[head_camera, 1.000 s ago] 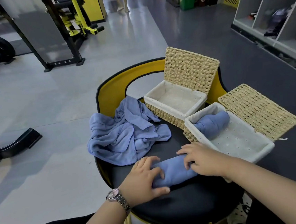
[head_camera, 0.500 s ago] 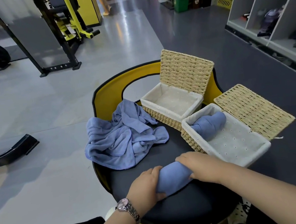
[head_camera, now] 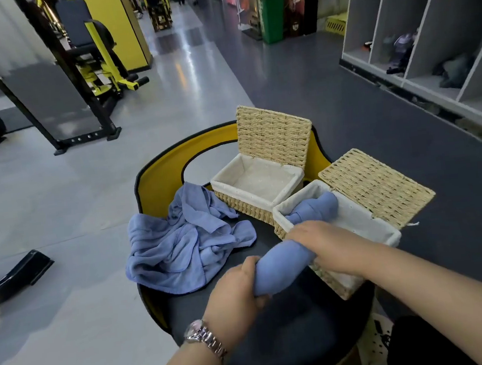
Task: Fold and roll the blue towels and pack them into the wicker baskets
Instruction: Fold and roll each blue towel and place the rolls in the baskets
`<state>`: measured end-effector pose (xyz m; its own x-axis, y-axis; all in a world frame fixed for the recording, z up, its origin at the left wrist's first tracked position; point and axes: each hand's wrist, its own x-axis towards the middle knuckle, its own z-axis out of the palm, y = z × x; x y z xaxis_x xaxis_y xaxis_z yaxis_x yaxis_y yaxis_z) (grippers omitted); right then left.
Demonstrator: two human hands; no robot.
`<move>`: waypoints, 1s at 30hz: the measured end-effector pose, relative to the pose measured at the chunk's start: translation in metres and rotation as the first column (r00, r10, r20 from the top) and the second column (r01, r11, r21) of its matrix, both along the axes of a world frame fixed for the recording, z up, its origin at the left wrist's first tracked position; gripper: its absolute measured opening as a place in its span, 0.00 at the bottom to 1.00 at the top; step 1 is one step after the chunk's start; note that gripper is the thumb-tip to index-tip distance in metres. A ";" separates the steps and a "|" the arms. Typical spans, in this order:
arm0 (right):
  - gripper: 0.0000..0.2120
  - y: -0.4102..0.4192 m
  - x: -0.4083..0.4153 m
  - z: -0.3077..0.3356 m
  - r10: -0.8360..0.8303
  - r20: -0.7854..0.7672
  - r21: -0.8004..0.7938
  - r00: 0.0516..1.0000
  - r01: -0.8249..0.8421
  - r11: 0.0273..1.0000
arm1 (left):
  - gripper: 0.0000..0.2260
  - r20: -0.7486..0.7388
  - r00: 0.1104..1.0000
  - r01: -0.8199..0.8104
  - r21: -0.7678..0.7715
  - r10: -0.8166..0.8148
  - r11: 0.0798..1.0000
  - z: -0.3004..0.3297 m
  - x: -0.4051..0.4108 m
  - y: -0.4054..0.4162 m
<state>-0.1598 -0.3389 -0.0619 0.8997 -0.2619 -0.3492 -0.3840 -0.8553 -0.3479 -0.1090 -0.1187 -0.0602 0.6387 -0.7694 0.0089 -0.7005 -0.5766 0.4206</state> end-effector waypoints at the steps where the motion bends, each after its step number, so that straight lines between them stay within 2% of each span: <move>1: 0.19 -0.016 -0.001 0.016 -0.098 0.045 0.026 0.994 0.097 0.995 | 0.26 0.000 1.000 0.028 -0.007 -0.028 1.000 0.012 -0.002 -0.016; 2: 0.18 -0.033 -0.001 0.025 0.030 0.068 -0.159 0.997 -0.018 0.987 | 0.26 0.003 0.999 0.050 -0.012 -0.050 0.999 0.024 -0.003 -0.033; 3: 0.13 -0.042 -0.007 0.048 0.111 0.080 -0.267 0.991 -0.086 0.960 | 0.26 0.007 0.998 0.068 -0.014 -0.068 0.998 0.034 -0.004 -0.050; 4: 0.10 -0.054 -0.014 0.072 0.096 0.075 -0.231 0.993 -0.076 0.970 | 0.25 0.011 0.996 0.090 -0.018 -0.090 0.996 0.043 -0.006 -0.068; 6: 0.11 -0.086 -0.040 0.098 0.164 0.029 -0.204 0.986 -0.154 0.967 | 0.25 0.009 0.989 0.146 -0.010 -0.146 0.989 0.055 -0.009 -0.103; 7: 0.10 -0.099 -0.048 0.101 0.161 0.016 -0.156 0.987 -0.156 0.975 | 0.25 -0.007 0.986 0.167 0.008 -0.167 0.986 0.060 -0.011 -0.118; 9: 0.10 -0.122 -0.046 0.101 0.151 -0.006 -0.162 0.988 -0.150 0.975 | 0.24 -0.056 0.982 0.185 0.063 -0.181 0.981 0.063 -0.013 -0.146; 12: 0.11 -0.142 -0.040 0.087 0.158 -0.041 -0.169 0.987 -0.162 0.972 | 0.26 -0.123 0.983 0.158 0.202 -0.134 0.967 0.056 -0.010 -0.176; 16: 0.06 -0.142 -0.022 0.054 0.198 -0.093 -0.153 0.976 -0.210 0.966 | 0.22 -0.090 0.992 0.122 0.427 -0.092 0.896 0.033 0.001 -0.195; 18: 0.08 -0.138 -0.011 0.039 0.186 -0.102 -0.151 0.977 -0.200 0.968 | 0.20 -0.105 0.992 0.112 0.496 -0.069 0.861 0.022 0.008 -0.203; 21: 0.03 -0.134 -0.007 0.017 0.251 -0.019 -0.265 0.968 -0.247 0.932 | 0.18 -0.158 0.987 0.101 0.584 -0.009 0.805 0.010 0.014 -0.214; 22: 0.04 -0.134 -0.009 0.010 0.309 0.021 -0.328 0.951 -0.285 0.901 | 0.19 -0.161 0.987 0.106 0.604 -0.010 0.790 0.007 0.014 -0.215; 24: 0.11 -0.131 -0.010 -0.003 0.405 0.052 -0.445 0.913 -0.342 0.828 | 0.20 -0.126 0.991 0.107 0.642 -0.032 0.759 0.002 0.012 -0.217; 26: 0.12 -0.131 -0.010 -0.012 0.459 0.027 -0.511 0.888 -0.382 0.770 | 0.21 -0.103 0.993 0.106 0.660 -0.050 0.744 -0.003 0.009 -0.217; 28: 0.16 -0.132 -0.012 -0.012 0.461 -0.031 -0.499 0.887 -0.413 0.762 | 0.19 -0.069 0.995 0.098 0.625 -0.071 0.774 -0.002 0.006 -0.215; 30: 0.22 -0.134 -0.014 -0.008 0.434 -0.072 -0.479 0.898 -0.413 0.775 | 0.15 0.050 0.996 0.036 0.546 -0.076 0.837 0.005 0.005 -0.212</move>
